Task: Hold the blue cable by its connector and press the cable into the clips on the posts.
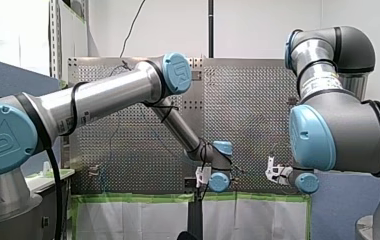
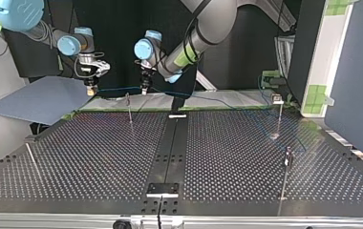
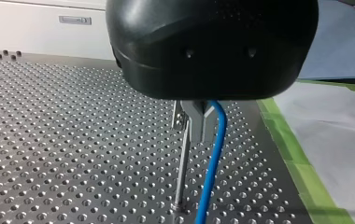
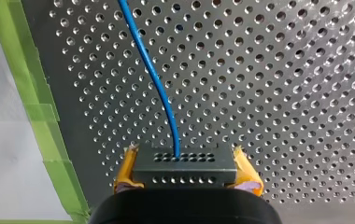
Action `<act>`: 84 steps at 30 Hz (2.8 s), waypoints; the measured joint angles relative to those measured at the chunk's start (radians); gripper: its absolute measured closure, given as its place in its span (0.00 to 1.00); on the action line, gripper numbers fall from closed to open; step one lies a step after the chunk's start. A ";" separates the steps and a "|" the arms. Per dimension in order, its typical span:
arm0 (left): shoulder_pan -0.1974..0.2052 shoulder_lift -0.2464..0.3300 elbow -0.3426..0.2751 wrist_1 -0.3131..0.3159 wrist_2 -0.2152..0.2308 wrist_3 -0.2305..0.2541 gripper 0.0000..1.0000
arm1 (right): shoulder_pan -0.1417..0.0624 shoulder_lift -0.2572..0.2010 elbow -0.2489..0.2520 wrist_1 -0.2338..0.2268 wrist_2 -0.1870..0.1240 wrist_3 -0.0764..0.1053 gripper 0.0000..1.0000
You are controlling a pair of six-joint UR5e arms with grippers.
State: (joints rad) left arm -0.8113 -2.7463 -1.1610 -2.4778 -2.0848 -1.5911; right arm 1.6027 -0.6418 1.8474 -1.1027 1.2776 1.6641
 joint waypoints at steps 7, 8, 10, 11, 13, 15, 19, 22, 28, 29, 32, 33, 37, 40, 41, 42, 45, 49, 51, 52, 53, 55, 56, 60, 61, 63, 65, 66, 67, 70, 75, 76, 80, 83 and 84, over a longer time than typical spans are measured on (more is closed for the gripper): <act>0.014 -0.002 0.020 -0.008 0.014 -0.001 1.00 | -0.007 0.001 -0.008 0.008 -0.001 0.004 1.00; 0.017 -0.005 0.023 -0.010 0.018 -0.002 1.00 | -0.007 0.001 -0.009 0.008 -0.001 0.004 1.00; 0.022 -0.011 0.030 -0.016 0.025 -0.002 1.00 | -0.009 0.001 -0.012 0.010 -0.002 0.006 1.00; 0.024 -0.017 0.037 -0.022 0.029 -0.002 1.00 | -0.009 0.001 -0.013 0.011 -0.002 0.006 1.00; 0.026 -0.029 0.048 -0.033 0.033 -0.004 1.00 | -0.010 0.002 -0.015 0.011 -0.002 0.007 1.00; 0.028 -0.043 0.063 -0.047 0.036 -0.009 1.00 | -0.012 0.002 -0.016 0.012 -0.002 0.008 1.00; 0.035 -0.075 0.096 -0.080 0.040 -0.014 1.00 | -0.015 0.004 -0.017 0.011 -0.002 0.008 1.00; 0.044 -0.088 0.119 -0.096 0.049 -0.016 1.00 | -0.015 0.008 -0.021 0.011 -0.002 0.008 1.00; 0.060 -0.093 0.135 -0.104 0.063 -0.016 1.00 | -0.016 0.013 -0.031 0.013 -0.003 0.008 1.00; 0.062 -0.093 0.137 -0.104 0.063 -0.016 1.00 | -0.016 0.013 -0.033 0.014 -0.003 0.008 1.00; 0.067 -0.093 0.142 -0.106 0.064 -0.016 1.00 | -0.016 0.013 -0.037 0.014 -0.003 0.008 1.00; 0.068 -0.093 0.143 -0.108 0.064 -0.016 1.00 | -0.016 0.013 -0.038 0.014 -0.003 0.007 1.00; 0.070 -0.094 0.147 -0.113 0.065 -0.016 1.00 | -0.016 0.013 -0.042 0.014 -0.003 0.007 1.00; 0.072 -0.094 0.151 -0.116 0.066 -0.016 1.00 | -0.016 0.014 -0.047 0.015 -0.003 0.008 1.00; 0.073 -0.094 0.153 -0.116 0.067 -0.016 1.00 | -0.016 0.014 -0.049 0.015 -0.003 0.008 1.00; 0.074 -0.094 0.156 -0.116 0.068 -0.016 1.00 | -0.016 0.014 -0.050 0.015 -0.003 0.009 1.00; 0.078 -0.094 0.169 -0.117 0.073 -0.016 1.00 | -0.016 0.015 -0.054 0.014 -0.004 0.009 1.00; 0.083 -0.094 0.187 -0.117 0.088 -0.017 1.00 | -0.015 0.016 -0.061 0.013 -0.006 0.010 1.00; 0.085 -0.094 0.192 -0.117 0.097 -0.017 1.00 | -0.014 0.016 -0.067 0.013 -0.008 0.010 1.00; 0.086 -0.094 0.194 -0.117 0.100 -0.018 1.00 | -0.012 0.016 -0.071 0.013 -0.009 0.010 1.00; 0.087 -0.095 0.196 -0.116 0.104 -0.018 1.00 | -0.012 0.016 -0.074 0.013 -0.010 0.010 1.00; 0.088 -0.096 0.199 -0.116 0.111 -0.020 1.00 | -0.010 0.017 -0.081 0.013 -0.013 0.010 1.00; 0.088 -0.098 0.202 -0.117 0.116 -0.022 1.00 | -0.009 0.017 -0.084 0.013 -0.013 0.010 1.00; 0.083 -0.118 0.227 -0.136 0.126 -0.030 1.00 | -0.008 0.019 -0.094 0.013 -0.014 0.010 1.00; 0.081 -0.123 0.234 -0.142 0.127 -0.032 1.00 | -0.008 0.019 -0.097 0.013 -0.013 0.010 1.00; 0.076 -0.132 0.251 -0.156 0.127 -0.043 1.00 | -0.008 0.021 -0.103 0.013 -0.013 0.010 1.00; 0.076 -0.137 0.268 -0.163 0.126 -0.057 1.00 | -0.008 0.029 -0.113 0.016 -0.013 0.011 1.00; 0.078 -0.138 0.274 -0.165 0.125 -0.063 1.00 | -0.008 0.034 -0.118 0.019 -0.014 0.011 1.00; 0.080 -0.139 0.276 -0.166 0.124 -0.067 1.00 | -0.008 0.042 -0.126 0.023 -0.013 0.010 1.00; 0.089 -0.140 0.268 -0.168 0.119 -0.075 1.00 | -0.011 0.064 -0.149 0.042 -0.011 0.002 1.00; 0.113 -0.140 0.255 -0.167 0.117 -0.077 1.00 | -0.012 0.100 -0.178 0.066 -0.009 -0.008 1.00; 0.117 -0.140 0.257 -0.167 0.117 -0.077 1.00 | -0.012 0.105 -0.186 0.070 -0.009 -0.008 1.00; 0.129 -0.140 0.270 -0.168 0.115 -0.078 1.00 | -0.012 0.110 -0.211 0.081 -0.009 -0.004 1.00; 0.135 -0.140 0.275 -0.168 0.117 -0.077 1.00 | -0.012 0.112 -0.233 0.089 -0.010 -0.002 1.00; 0.136 -0.140 0.276 -0.168 0.117 -0.077 1.00 | -0.012 0.112 -0.238 0.091 -0.011 -0.002 1.00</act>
State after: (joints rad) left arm -0.6757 -2.8861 -0.8845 -2.6462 -1.9674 -1.6684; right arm 1.5910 -0.5299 1.6092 -1.0116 1.2668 1.6626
